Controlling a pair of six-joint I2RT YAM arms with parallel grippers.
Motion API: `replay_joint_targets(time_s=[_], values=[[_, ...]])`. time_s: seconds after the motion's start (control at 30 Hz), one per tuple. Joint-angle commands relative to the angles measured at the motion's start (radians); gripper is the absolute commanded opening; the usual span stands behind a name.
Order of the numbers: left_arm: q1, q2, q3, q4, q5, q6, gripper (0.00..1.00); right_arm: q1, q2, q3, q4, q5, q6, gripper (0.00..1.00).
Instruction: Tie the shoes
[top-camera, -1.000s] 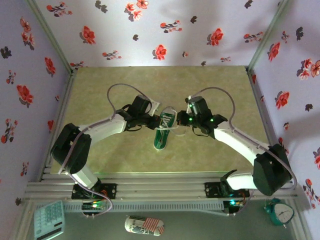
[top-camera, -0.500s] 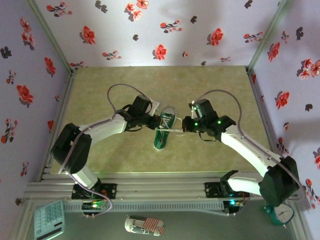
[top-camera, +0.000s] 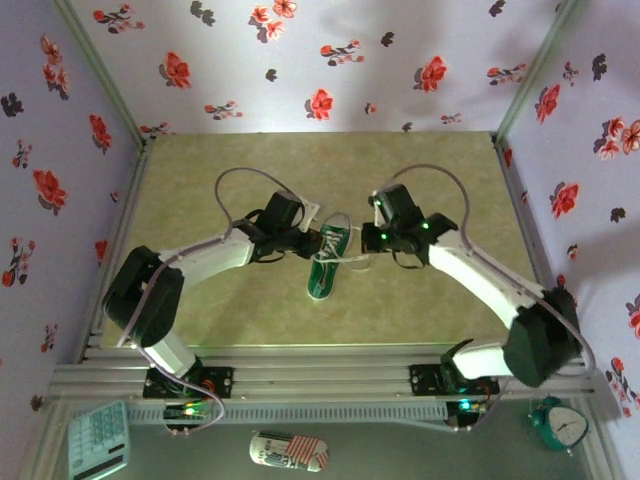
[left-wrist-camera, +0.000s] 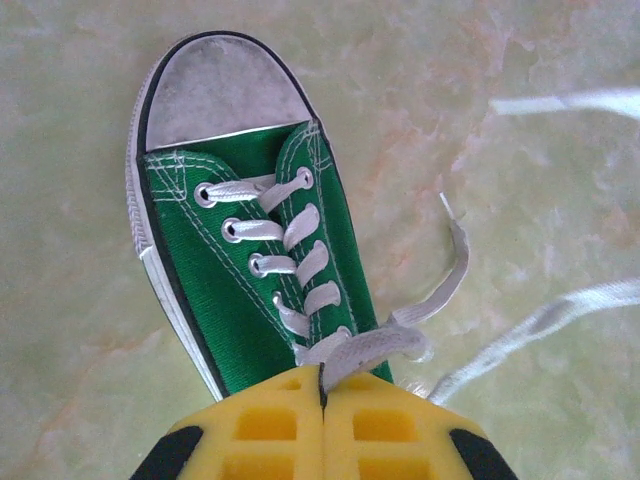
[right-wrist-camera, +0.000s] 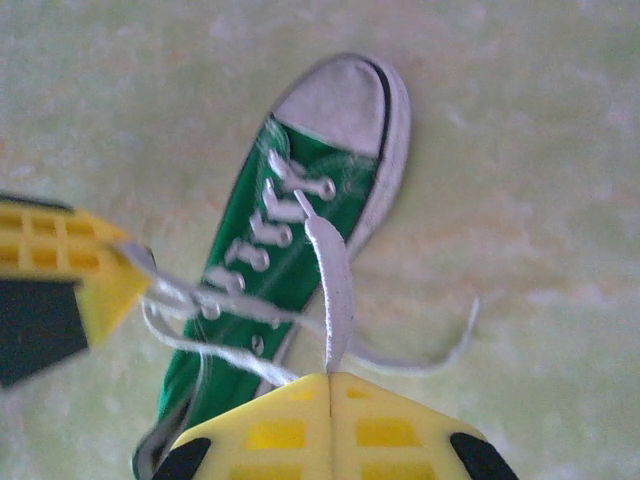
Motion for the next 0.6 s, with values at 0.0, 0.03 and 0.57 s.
replay_joint_targets(time_s=[0.0, 0.03, 0.57], values=[[-0.010, -0.039, -0.020, 0.032, -0.011, -0.003, 0.00, -0.003, 0.120, 0.112, 0.029, 0.025, -0.107, 0.00], [-0.013, -0.042, -0.023, 0.034, -0.012, -0.004, 0.00, -0.004, 0.158, 0.143, 0.038, 0.018, -0.121, 0.00], [-0.027, -0.092, -0.076, 0.047, -0.028, -0.025, 0.00, 0.000, 0.576, 0.524, 0.200, -0.397, -0.066, 0.00]])
